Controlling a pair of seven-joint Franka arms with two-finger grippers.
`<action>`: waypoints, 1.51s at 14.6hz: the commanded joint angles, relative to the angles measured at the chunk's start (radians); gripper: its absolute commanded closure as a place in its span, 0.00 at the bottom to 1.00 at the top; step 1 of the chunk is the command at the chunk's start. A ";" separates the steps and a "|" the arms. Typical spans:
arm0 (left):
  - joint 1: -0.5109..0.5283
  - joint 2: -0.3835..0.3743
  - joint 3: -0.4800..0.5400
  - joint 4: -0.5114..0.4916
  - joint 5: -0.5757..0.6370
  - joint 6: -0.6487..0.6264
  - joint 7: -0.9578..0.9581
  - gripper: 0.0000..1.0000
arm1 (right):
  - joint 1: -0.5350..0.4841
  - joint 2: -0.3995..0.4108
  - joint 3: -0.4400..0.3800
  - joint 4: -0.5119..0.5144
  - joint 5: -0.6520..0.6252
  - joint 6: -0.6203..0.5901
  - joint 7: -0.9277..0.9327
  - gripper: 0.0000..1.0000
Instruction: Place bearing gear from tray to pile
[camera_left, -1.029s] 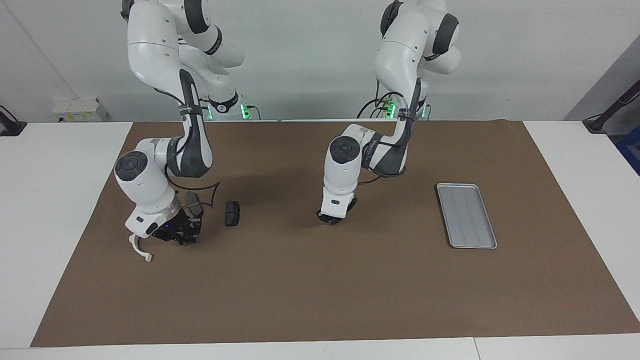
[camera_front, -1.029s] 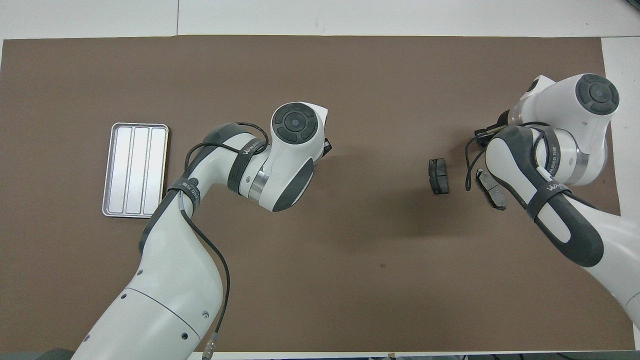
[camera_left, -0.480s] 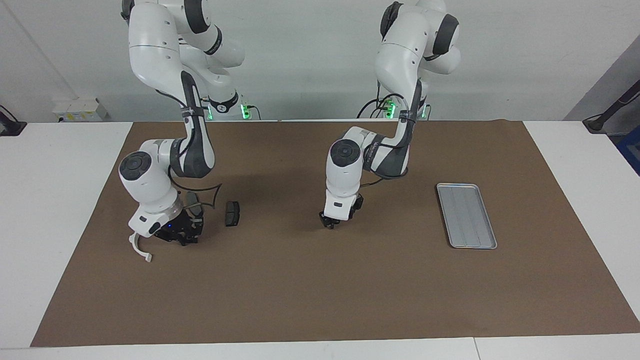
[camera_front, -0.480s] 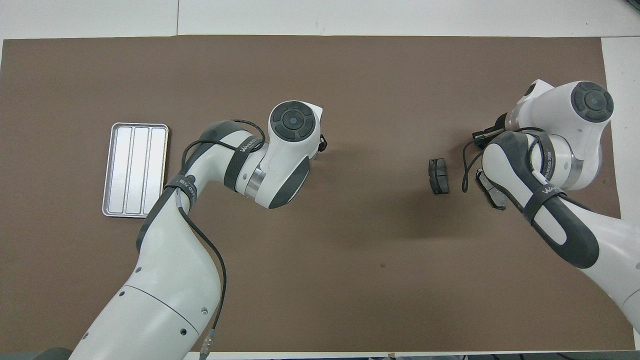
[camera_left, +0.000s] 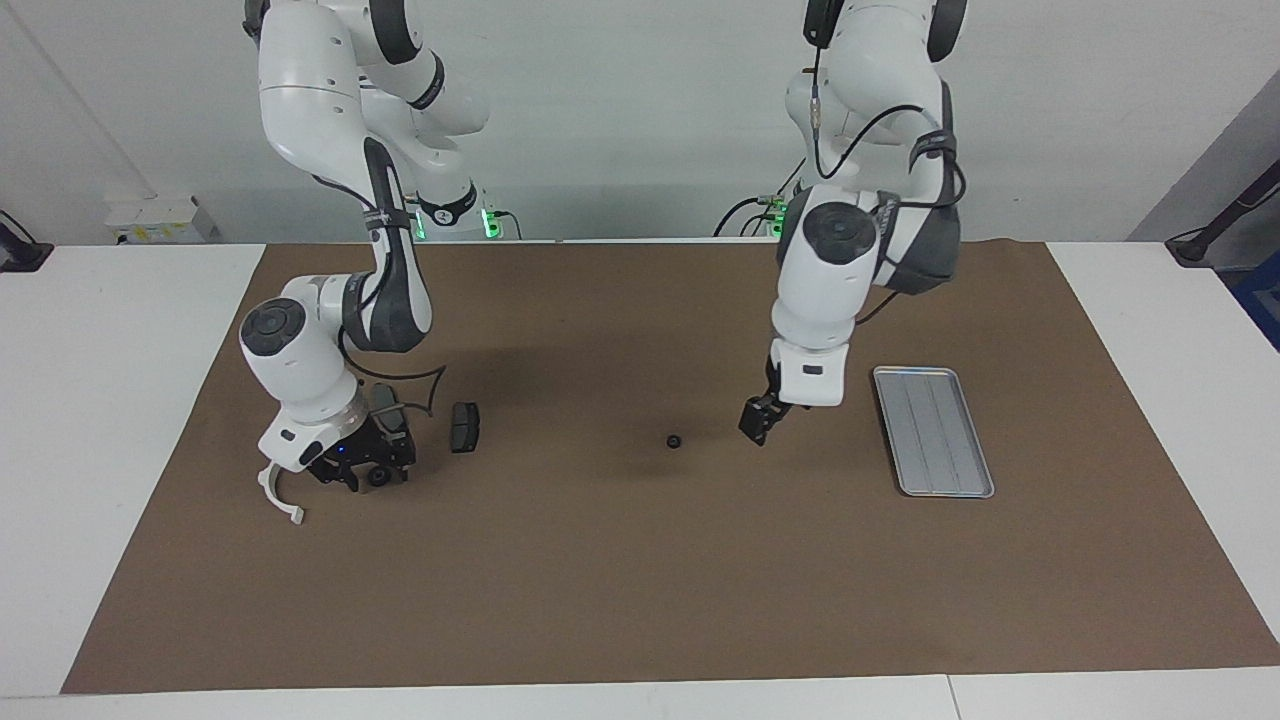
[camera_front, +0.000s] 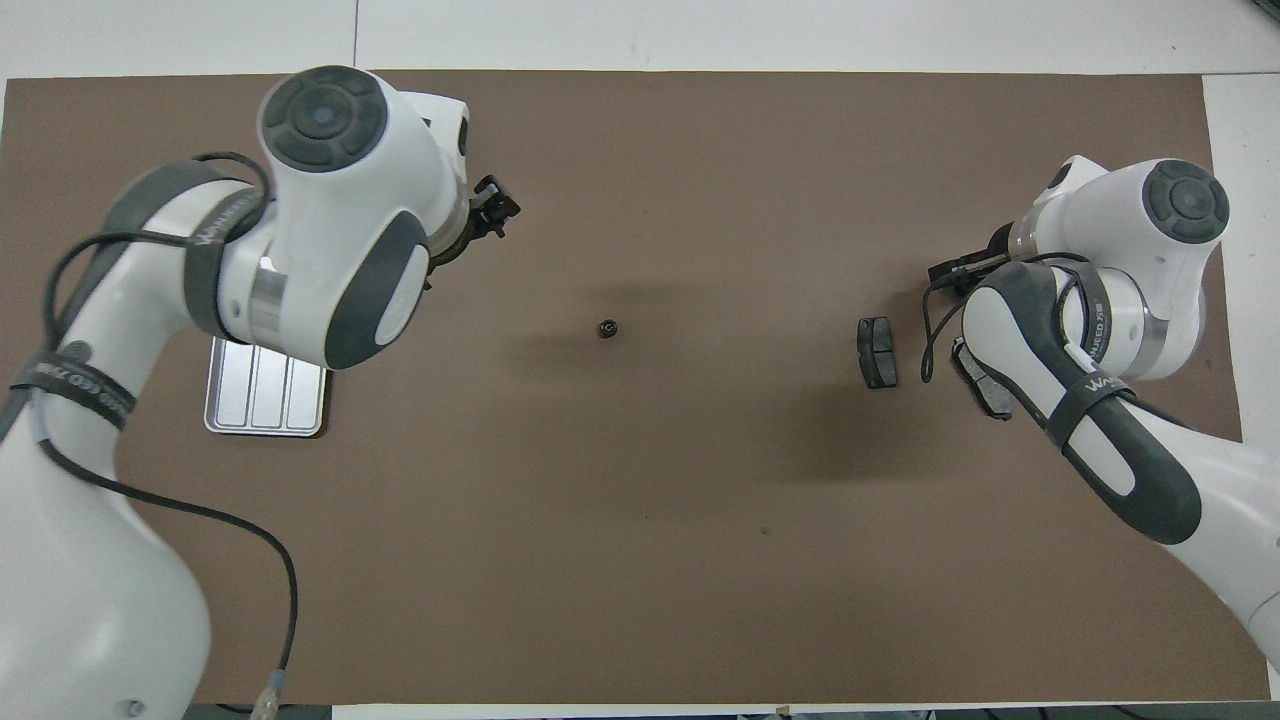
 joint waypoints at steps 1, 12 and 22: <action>0.082 -0.104 -0.012 -0.042 -0.003 -0.107 0.153 0.00 | -0.002 -0.066 0.021 0.032 0.019 -0.123 0.051 0.13; 0.396 -0.350 -0.049 -0.043 -0.028 -0.428 0.606 0.00 | 0.323 -0.077 0.030 0.389 -0.105 -0.404 0.381 0.14; 0.449 -0.399 -0.087 -0.158 -0.049 -0.351 0.686 0.00 | 0.560 0.036 0.037 0.410 -0.064 -0.346 0.660 0.16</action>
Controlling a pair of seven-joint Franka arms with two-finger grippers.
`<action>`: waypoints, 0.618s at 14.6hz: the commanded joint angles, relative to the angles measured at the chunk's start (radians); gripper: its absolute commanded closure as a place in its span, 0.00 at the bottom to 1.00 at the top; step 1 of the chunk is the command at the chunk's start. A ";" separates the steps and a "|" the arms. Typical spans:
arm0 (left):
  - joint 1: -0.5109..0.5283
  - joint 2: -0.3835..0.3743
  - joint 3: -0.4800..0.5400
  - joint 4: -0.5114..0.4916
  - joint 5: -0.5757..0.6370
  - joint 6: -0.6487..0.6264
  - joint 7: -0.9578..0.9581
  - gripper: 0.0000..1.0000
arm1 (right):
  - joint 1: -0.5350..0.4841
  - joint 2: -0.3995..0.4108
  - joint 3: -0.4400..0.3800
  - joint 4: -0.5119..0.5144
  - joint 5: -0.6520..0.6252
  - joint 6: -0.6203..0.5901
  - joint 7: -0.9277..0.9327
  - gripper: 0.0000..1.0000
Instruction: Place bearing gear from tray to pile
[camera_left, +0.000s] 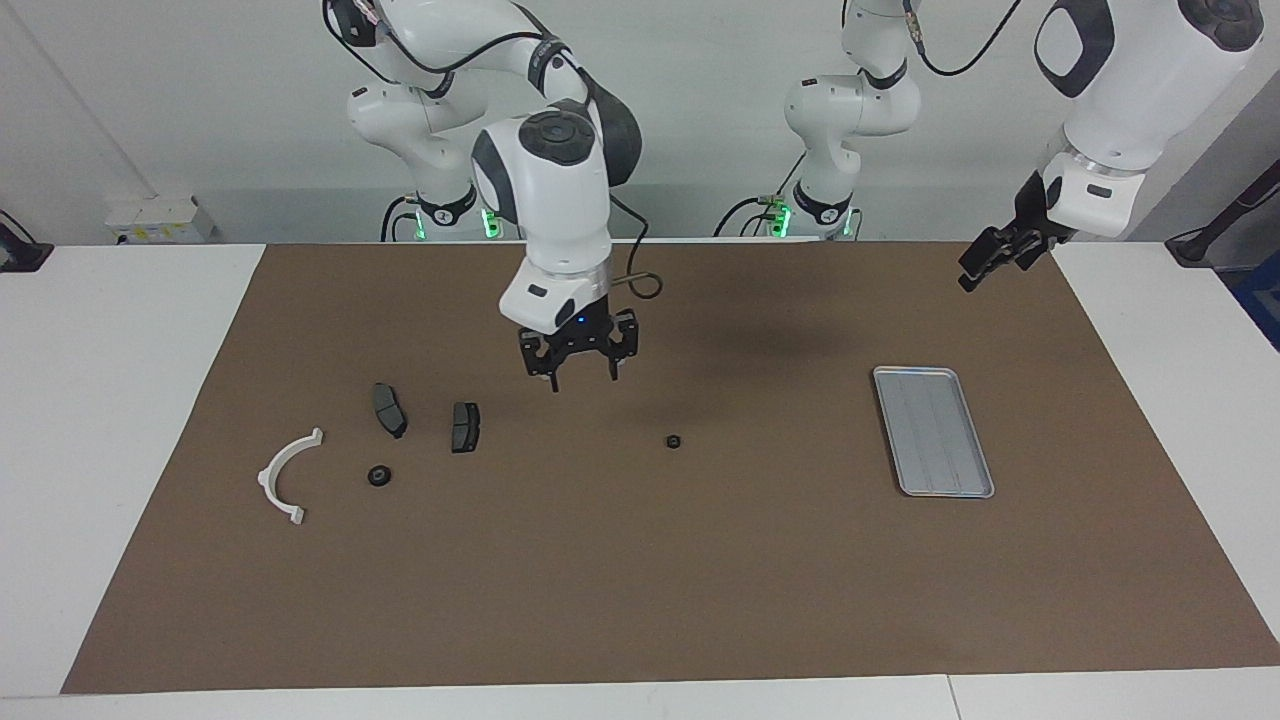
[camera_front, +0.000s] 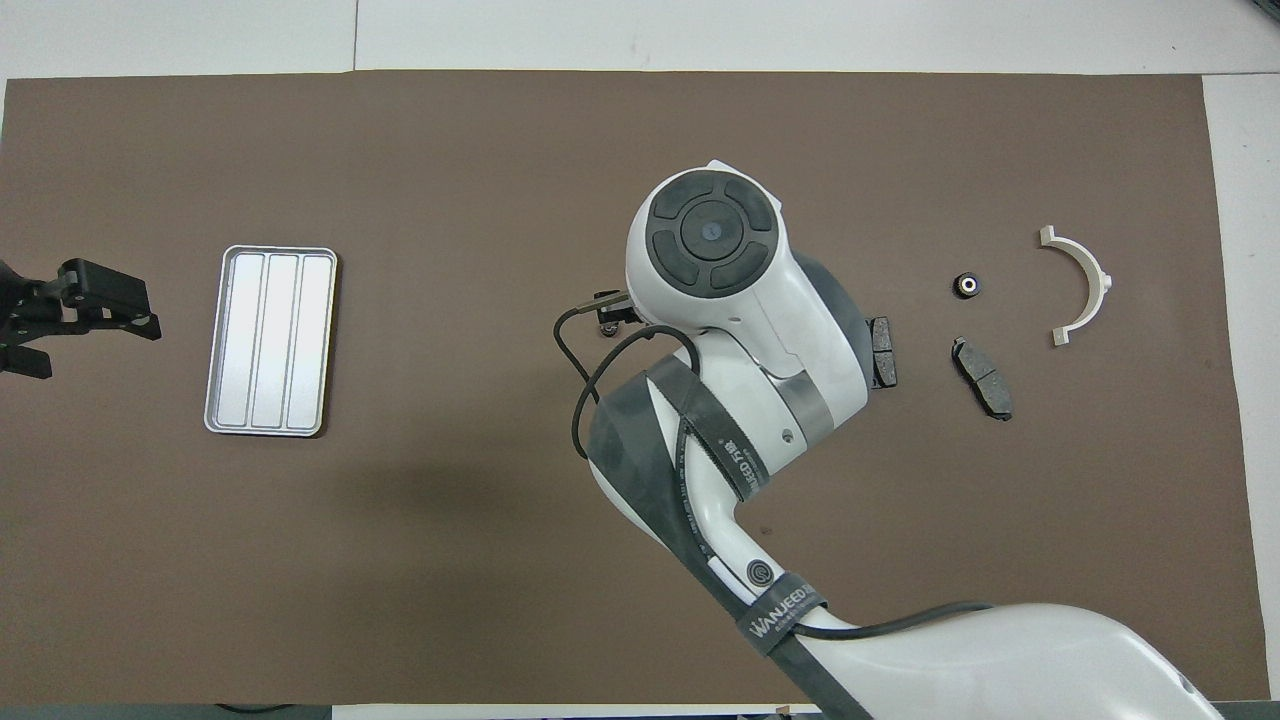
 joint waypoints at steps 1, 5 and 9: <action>0.029 -0.030 -0.031 -0.031 -0.016 0.026 0.017 0.00 | 0.014 0.050 0.004 0.031 0.022 0.027 0.012 0.16; 0.056 -0.033 -0.061 -0.036 -0.016 0.041 0.028 0.00 | 0.047 0.132 0.002 0.031 0.005 0.115 0.072 0.18; 0.055 -0.032 -0.061 -0.041 -0.017 0.043 0.029 0.00 | 0.047 0.161 0.002 0.016 -0.001 0.197 0.087 0.21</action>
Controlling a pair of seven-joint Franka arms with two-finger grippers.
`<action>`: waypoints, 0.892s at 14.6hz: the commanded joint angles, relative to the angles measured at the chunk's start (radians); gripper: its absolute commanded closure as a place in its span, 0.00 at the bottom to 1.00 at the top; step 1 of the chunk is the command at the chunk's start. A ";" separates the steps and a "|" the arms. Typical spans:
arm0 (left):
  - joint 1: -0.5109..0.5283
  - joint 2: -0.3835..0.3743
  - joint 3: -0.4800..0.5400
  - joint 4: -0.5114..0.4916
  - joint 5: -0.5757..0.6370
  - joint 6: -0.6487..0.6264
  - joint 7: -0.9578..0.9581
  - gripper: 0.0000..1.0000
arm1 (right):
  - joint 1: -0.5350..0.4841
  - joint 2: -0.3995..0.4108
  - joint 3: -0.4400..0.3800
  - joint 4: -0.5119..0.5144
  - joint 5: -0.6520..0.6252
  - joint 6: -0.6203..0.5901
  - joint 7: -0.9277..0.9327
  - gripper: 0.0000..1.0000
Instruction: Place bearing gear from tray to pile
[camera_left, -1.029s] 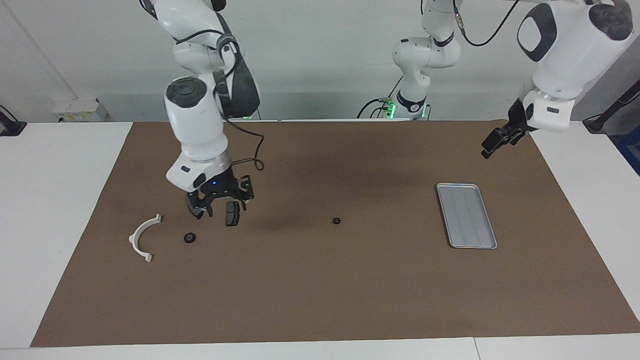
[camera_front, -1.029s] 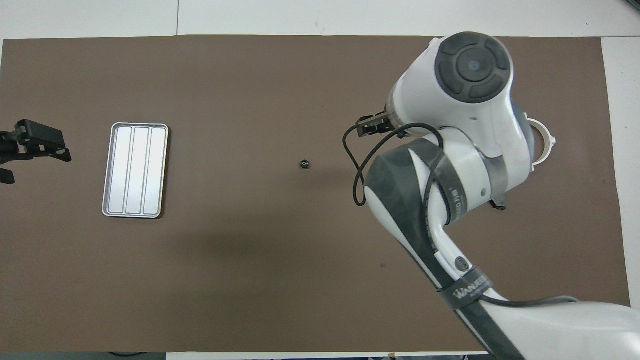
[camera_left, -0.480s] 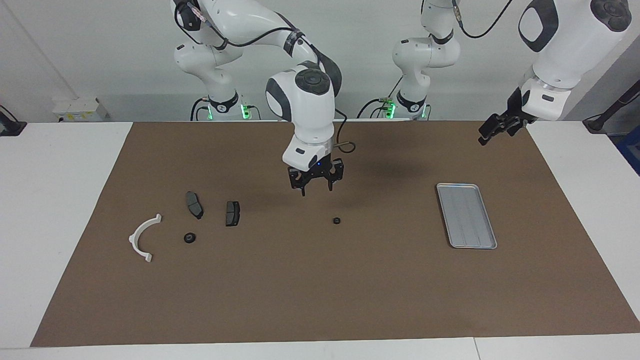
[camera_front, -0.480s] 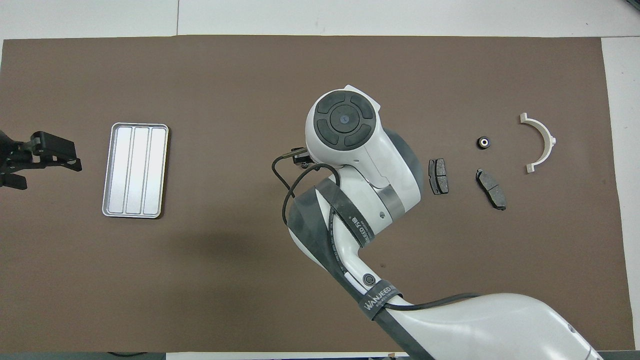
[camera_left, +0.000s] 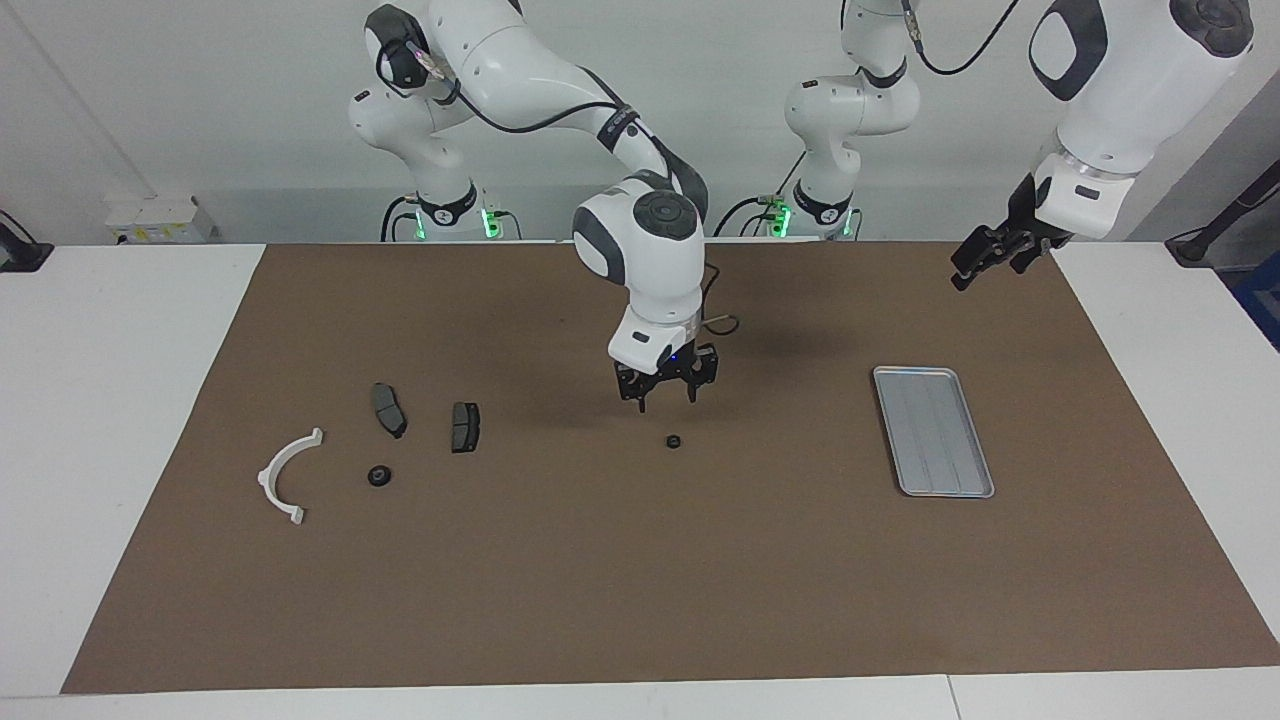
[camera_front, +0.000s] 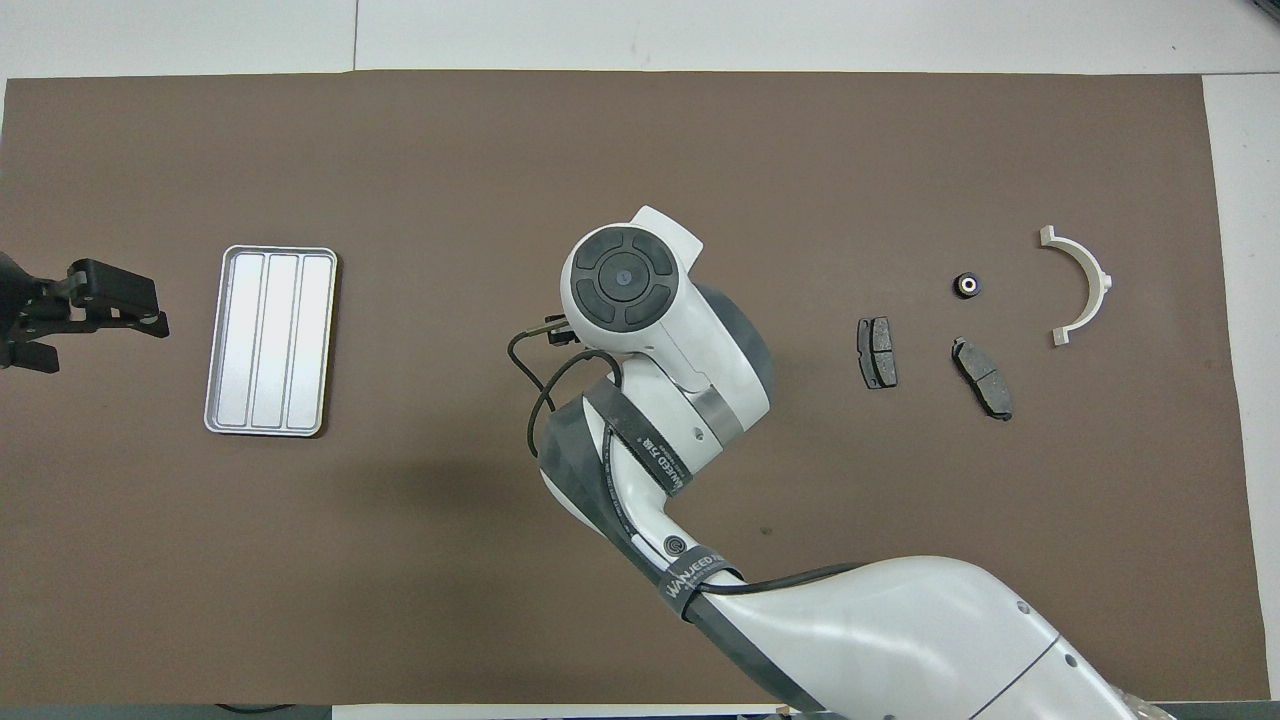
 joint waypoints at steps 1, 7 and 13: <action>0.019 -0.029 -0.015 -0.036 -0.017 0.024 0.018 0.00 | -0.013 0.026 0.003 0.013 -0.014 0.026 0.019 0.22; 0.019 -0.021 -0.032 -0.016 -0.015 -0.013 0.021 0.00 | -0.012 0.065 0.003 0.010 -0.019 0.092 0.026 0.24; 0.019 -0.021 -0.029 -0.009 -0.014 -0.011 0.031 0.00 | -0.008 0.086 0.003 0.005 -0.019 0.112 0.028 0.27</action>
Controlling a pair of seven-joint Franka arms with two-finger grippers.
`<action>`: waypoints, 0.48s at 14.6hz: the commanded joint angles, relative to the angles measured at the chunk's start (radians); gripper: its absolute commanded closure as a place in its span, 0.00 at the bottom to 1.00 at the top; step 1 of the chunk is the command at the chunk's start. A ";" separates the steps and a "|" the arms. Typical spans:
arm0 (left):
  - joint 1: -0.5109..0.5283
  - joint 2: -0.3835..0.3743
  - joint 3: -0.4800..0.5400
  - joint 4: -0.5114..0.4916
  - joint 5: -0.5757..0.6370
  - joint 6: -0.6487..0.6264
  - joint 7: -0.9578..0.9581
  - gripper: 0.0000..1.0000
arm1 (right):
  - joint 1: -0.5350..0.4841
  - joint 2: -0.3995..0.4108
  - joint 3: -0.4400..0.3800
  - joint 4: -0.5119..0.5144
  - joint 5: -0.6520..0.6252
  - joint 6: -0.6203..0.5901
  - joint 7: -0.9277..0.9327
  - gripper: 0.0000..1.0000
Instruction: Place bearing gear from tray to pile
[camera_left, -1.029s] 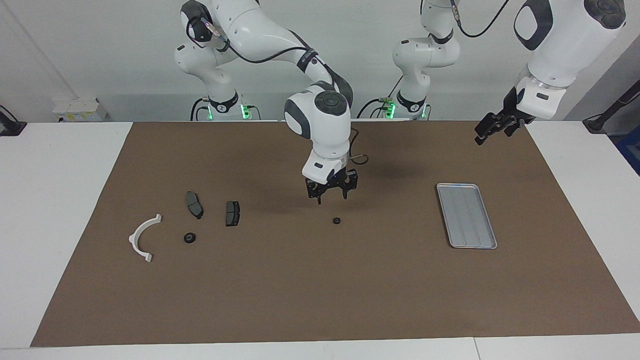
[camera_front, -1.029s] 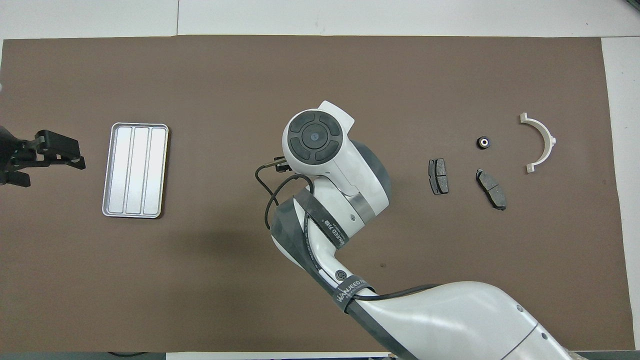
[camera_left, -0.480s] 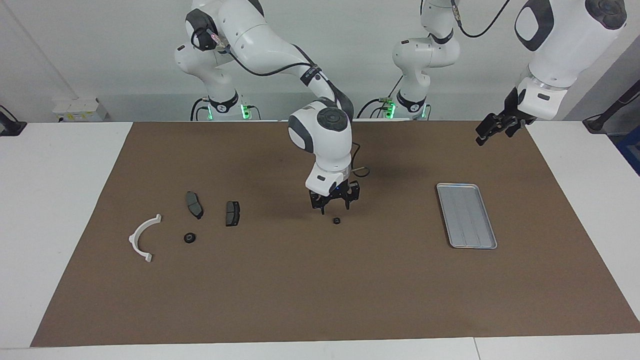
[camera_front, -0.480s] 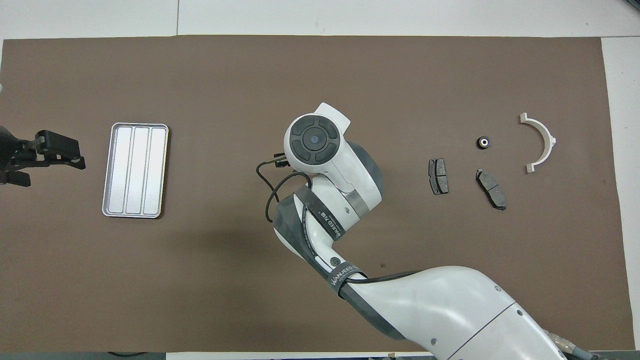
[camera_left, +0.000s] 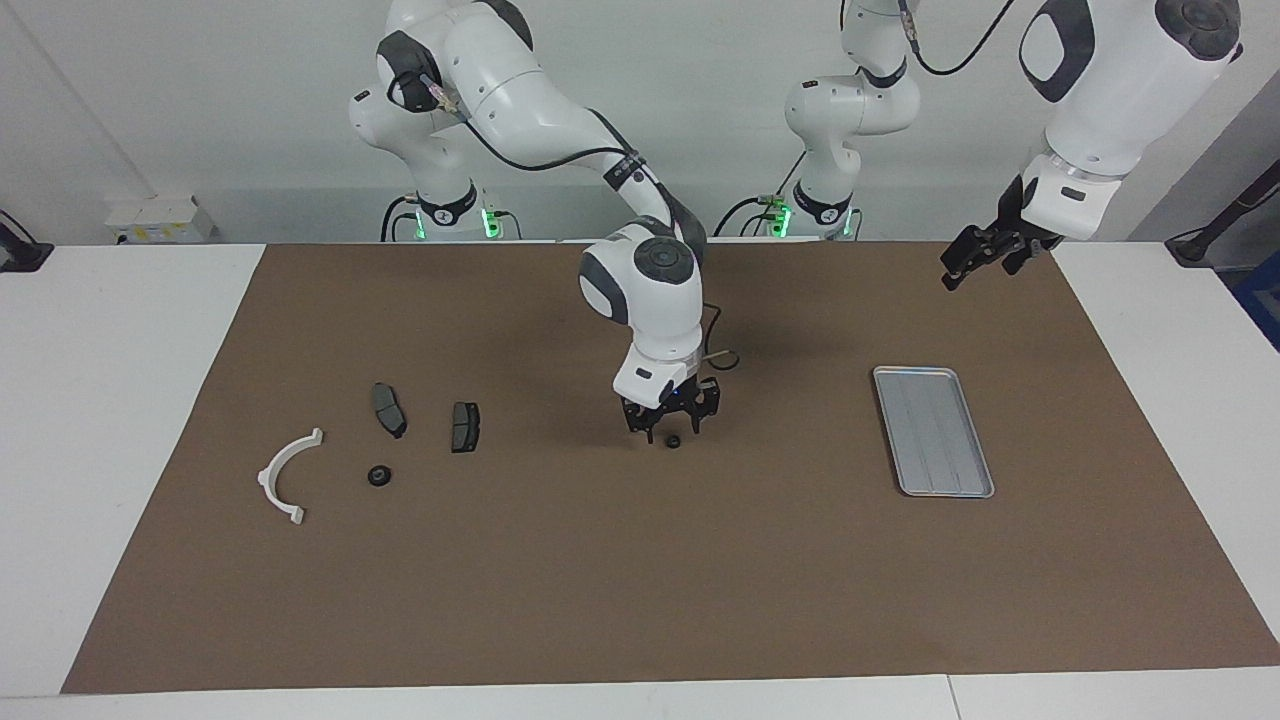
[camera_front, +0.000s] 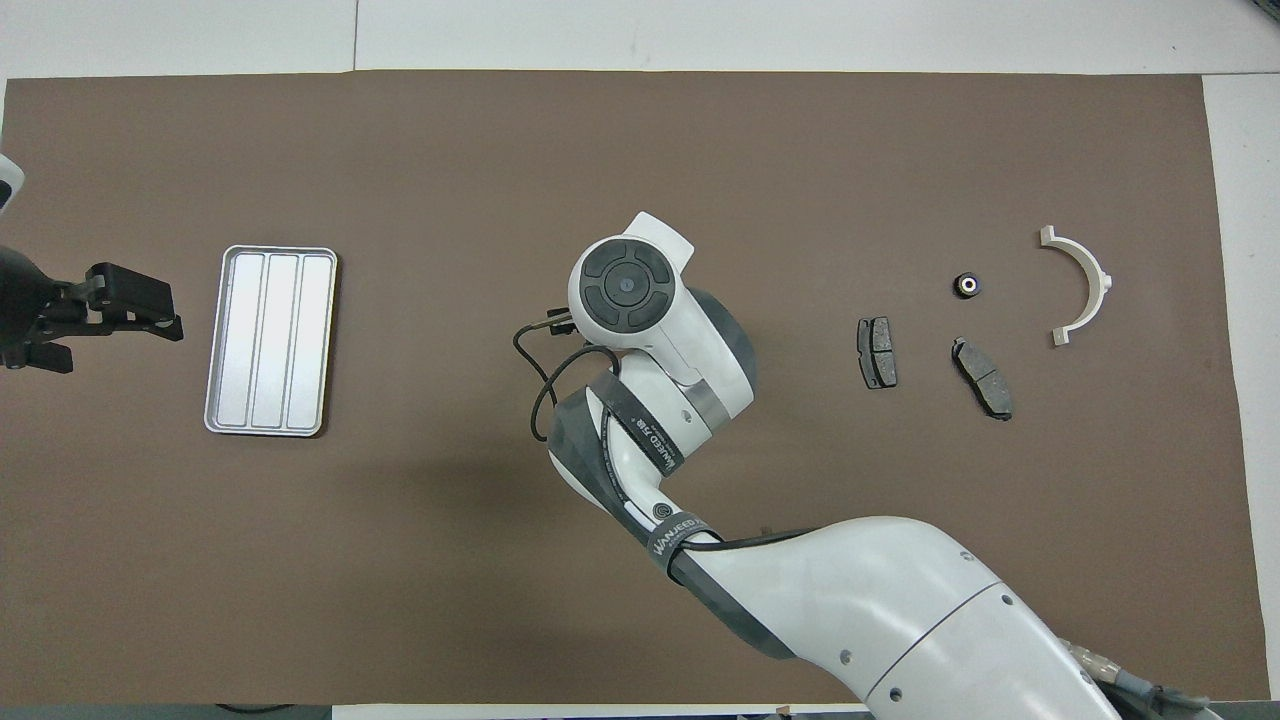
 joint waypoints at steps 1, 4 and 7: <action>0.018 -0.021 -0.005 -0.008 -0.014 -0.007 0.044 0.00 | -0.003 0.016 0.007 0.005 -0.013 0.022 0.027 0.27; 0.017 -0.024 -0.011 -0.014 -0.012 0.001 0.052 0.00 | -0.003 0.022 0.007 0.002 -0.013 0.025 0.029 0.29; 0.017 -0.024 -0.007 -0.019 -0.014 0.002 0.048 0.00 | 0.004 0.034 0.007 -0.001 -0.013 0.054 0.038 0.29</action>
